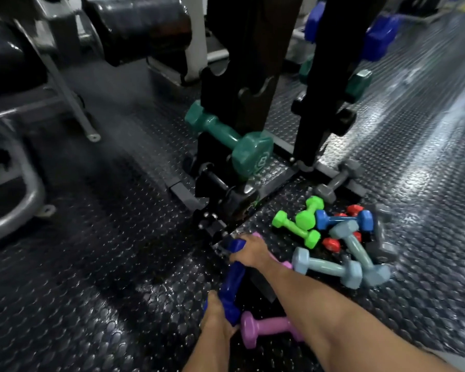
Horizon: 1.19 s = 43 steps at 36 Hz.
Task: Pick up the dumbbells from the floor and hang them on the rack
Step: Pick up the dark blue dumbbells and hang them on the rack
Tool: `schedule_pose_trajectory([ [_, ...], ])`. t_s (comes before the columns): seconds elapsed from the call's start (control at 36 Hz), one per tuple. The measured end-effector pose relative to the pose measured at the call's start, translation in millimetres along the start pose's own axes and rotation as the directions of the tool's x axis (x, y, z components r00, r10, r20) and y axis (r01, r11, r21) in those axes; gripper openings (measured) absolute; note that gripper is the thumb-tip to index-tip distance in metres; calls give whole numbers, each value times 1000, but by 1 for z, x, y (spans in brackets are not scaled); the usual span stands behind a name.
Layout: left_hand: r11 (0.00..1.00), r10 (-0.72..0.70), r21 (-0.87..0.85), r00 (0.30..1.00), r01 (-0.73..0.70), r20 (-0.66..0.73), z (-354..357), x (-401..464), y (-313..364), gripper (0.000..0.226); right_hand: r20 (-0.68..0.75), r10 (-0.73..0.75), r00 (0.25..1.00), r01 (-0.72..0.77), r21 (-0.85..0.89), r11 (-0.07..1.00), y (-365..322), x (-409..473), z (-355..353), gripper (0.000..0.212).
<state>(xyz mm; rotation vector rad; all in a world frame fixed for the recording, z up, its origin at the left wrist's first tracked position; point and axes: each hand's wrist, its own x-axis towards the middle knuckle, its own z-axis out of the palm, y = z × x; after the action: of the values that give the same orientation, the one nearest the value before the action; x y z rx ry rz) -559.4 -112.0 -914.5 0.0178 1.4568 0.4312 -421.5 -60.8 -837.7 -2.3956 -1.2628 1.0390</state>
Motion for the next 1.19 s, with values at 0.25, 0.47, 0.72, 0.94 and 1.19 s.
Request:
schedule_pose_trajectory([
  [0.25,969,247,38,941,-245,-231,-24,-27,31,70,-27,7,1000,-1,227,974,-7,-29,4,72],
  [0.47,790,608,402,674,-462,-419,-13,-132,120,80,-401,146,904,112,554,825,-54,-69,-9,57],
  [0.72,629,777,467,517,-622,-359,12,-219,177,75,-537,216,815,264,677,687,-111,-130,-58,61],
  [0.94,463,885,422,377,-779,-275,59,-291,222,78,-753,142,643,498,552,669,-160,-152,-155,39],
  [1.19,340,939,302,306,-890,-156,124,-369,274,73,-780,233,581,550,587,594,-198,-153,-235,50],
])
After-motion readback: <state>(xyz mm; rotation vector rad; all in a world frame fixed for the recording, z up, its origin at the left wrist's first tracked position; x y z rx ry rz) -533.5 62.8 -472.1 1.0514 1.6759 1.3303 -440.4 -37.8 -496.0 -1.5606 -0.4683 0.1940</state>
